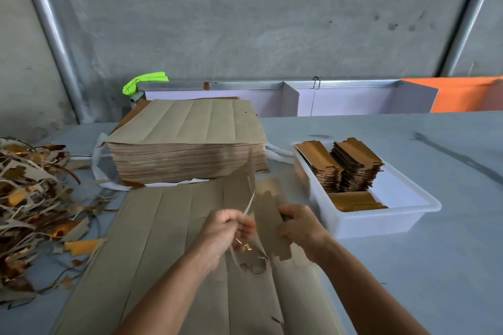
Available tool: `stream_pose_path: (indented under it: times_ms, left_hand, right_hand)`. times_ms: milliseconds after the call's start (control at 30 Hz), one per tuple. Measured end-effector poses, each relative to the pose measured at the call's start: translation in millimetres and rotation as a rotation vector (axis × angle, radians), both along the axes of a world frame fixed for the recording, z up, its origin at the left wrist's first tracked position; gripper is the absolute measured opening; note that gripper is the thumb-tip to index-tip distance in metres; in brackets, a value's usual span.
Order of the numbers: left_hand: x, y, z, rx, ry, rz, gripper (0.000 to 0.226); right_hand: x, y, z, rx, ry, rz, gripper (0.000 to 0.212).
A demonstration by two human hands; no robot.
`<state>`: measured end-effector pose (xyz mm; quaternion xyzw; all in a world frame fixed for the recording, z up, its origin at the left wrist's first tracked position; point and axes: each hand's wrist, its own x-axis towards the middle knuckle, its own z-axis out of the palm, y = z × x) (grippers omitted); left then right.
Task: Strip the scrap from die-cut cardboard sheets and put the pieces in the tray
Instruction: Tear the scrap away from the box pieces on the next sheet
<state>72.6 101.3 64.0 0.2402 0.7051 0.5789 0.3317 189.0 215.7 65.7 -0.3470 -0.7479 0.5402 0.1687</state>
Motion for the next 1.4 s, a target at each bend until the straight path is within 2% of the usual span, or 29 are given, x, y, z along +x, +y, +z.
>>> stream_pose_path:
  times_ms: [133,233,333,400,533,633,733,833,900,933,1000,1033,1067,1133,1167,1267,1333,1400]
  left_hand:
    - [-6,-1,2,0.027,0.016,0.173,0.037]
    - [-1,0,6,0.004,0.065,0.111,0.032]
    - [4,1,3,-0.029,0.287,0.050,0.045]
    - [4,2,0,-0.027,0.397,0.123,0.048]
    - [-12,8,4,0.175,0.151,0.516,0.030]
    - [-22,10,4,0.173,0.135,0.638,0.030]
    - [-24,10,0,0.006,0.366,0.526,0.032]
    - [-24,10,-1,-0.201,0.637,0.337,0.034]
    - [-22,10,0,-0.264,0.655,0.224,0.057]
    - [-21,9,0,-0.298,0.687,0.181,0.073]
    - [-16,8,3,-0.394,0.862,0.161,0.096]
    - [-15,8,4,-0.396,0.920,0.168,0.099]
    - [-16,8,5,-0.337,0.937,0.168,0.094]
    - [-18,9,7,-0.191,0.939,0.160,0.060]
    - [-17,10,9,-0.160,0.951,0.165,0.049]
    - [-24,14,9,-0.140,0.945,0.188,0.041]
    - [-31,16,7,-0.147,0.864,0.232,0.040]
    - [-38,12,2,-0.156,0.744,0.305,0.041]
  right_hand:
    - [-1,12,-5,0.040,-0.124,-0.207,0.028]
    - [-13,7,-9,0.093,-0.148,-0.210,0.020]
    - [-25,-1,-8,0.225,-0.136,-0.203,0.027]
    - [-29,-3,-6,0.268,-0.088,-0.207,0.016]
    - [-22,-1,-7,0.282,0.007,-0.272,0.012]
    - [-16,-3,-11,0.200,0.045,-0.299,0.005]
    - [-13,-3,-16,0.202,0.063,-0.251,0.011]
    - [-12,-7,-16,0.327,0.099,-0.233,0.019]
    - [-13,-14,-12,0.412,0.112,-0.205,0.032]
    - [-14,-19,-11,0.461,0.113,-0.185,0.032]
    - [-19,-28,-8,0.565,0.140,-0.149,0.019]
    - [-21,-33,-7,0.614,0.168,-0.132,0.013]
    - [-22,-36,-6,0.670,0.189,-0.106,0.009]
    - [-25,-40,-7,0.766,0.176,-0.043,0.003]
    - [-25,-42,-7,0.797,0.149,-0.021,0.006]
    - [-25,-48,-12,0.853,0.136,0.020,0.010]
    - [-24,-48,-14,0.743,0.170,-0.031,0.005]
    - [-20,-39,-17,0.514,0.175,-0.179,0.011]
